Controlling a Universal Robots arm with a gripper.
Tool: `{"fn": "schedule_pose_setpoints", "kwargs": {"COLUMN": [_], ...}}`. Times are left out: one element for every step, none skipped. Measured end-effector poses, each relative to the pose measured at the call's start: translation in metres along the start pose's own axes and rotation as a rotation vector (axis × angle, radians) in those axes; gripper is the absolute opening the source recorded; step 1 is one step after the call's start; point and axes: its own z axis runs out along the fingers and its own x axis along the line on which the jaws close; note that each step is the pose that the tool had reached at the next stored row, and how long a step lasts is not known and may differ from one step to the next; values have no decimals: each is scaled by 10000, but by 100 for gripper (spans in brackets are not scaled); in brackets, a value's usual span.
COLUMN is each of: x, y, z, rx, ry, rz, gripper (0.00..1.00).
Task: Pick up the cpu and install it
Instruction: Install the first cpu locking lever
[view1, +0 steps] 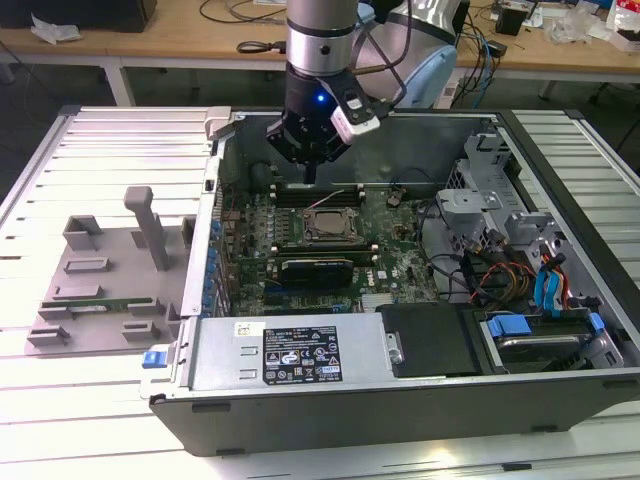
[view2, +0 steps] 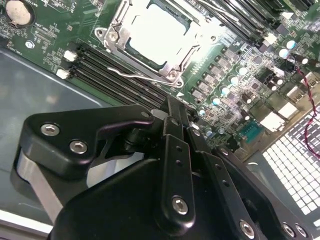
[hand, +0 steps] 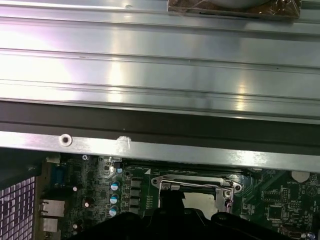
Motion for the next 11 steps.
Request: {"fn": "schedule_pose_setpoints", "kwargs": {"x": [-9, -18, -26, -33, -49, -66, -85, -98, -110, -120, -125], "y": [-1, -1, -2, -2, -3, -4, -5, -6, -7, -8, -8], "z": [2, 4, 6, 8, 12, 16, 23, 27, 32, 35, 36], "rx": [0, 0, 0, -1, 0, 1, 1, 1, 1, 0, 1], "ry": [1, 1, 1, 0, 2, 2, 3, 4, 4, 3, 3], "rz": [0, 0, -1, -1, -1, 0, 0, -1, 1, 0, -1], "gripper": [11, 11, 11, 11, 11, 11, 11, 11, 11, 11, 11]}}
